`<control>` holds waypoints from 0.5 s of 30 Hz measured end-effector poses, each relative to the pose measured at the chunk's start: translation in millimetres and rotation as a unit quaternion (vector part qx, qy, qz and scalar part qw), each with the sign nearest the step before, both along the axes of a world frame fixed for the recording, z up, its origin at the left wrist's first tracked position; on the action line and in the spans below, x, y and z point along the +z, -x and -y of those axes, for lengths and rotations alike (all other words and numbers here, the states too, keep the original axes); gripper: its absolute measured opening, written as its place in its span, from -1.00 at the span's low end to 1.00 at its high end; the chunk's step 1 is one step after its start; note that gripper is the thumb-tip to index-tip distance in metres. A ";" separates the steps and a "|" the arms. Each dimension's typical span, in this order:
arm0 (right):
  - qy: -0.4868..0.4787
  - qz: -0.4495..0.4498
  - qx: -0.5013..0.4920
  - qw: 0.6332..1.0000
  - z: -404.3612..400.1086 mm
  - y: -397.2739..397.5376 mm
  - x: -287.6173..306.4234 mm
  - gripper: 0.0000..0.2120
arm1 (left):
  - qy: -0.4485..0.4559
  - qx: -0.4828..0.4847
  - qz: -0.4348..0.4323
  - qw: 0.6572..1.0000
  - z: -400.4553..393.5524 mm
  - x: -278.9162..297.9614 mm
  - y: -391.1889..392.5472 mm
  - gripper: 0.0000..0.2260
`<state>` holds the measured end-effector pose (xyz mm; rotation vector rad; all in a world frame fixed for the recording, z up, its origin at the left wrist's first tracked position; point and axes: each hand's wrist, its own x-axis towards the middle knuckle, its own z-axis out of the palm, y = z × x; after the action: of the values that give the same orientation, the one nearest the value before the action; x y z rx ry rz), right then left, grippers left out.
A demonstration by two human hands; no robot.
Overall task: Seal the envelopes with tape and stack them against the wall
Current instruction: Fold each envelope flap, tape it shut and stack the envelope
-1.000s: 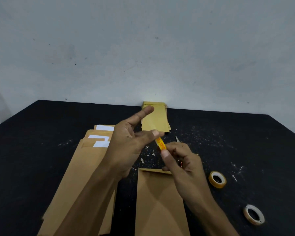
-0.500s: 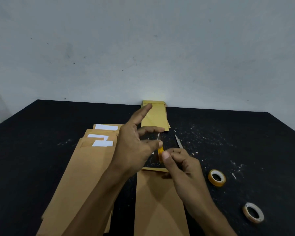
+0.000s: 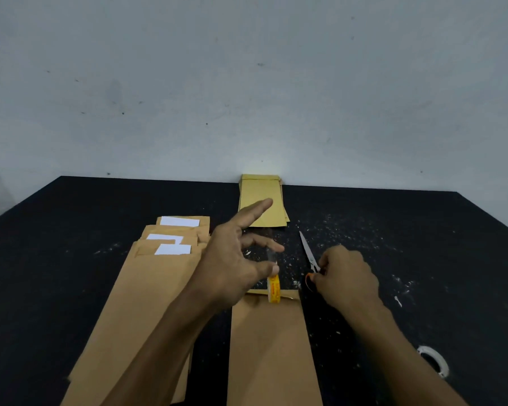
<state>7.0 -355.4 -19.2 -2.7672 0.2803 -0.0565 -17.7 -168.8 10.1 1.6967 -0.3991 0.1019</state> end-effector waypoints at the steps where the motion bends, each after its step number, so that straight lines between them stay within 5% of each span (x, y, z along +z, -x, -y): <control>1: 0.012 -0.006 -0.003 1.000 -1.6 -0.4 2.3 -0.74 | -0.003 -0.004 0.000 1.000 -0.6 -0.7 -0.5 -0.15; 6: 0.104 -0.048 0.015 0.993 -7.0 -0.2 11.7 -0.70 | 0.000 -0.012 -0.003 1.000 -2.8 -2.2 -1.4 -0.15; 9: 0.076 -0.088 0.019 0.993 -1.8 -4.1 16.2 -0.81 | 0.002 -0.015 -0.005 1.000 -4.1 -1.6 -0.6 -0.15; 12: -0.189 -0.086 0.025 0.978 11.5 -8.5 13.0 -0.85 | -0.004 -0.019 -0.004 1.000 -8.6 1.9 0.6 -0.14; 15: -0.490 -0.072 0.112 0.861 17.3 6.9 19.5 -0.77 | 0.001 -0.018 -0.004 1.000 -16.8 7.6 1.2 -0.14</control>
<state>0.2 -372.7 0.2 -1.7589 -0.0041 0.2786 -18.9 -152.0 17.8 1.6867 -0.4239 0.0691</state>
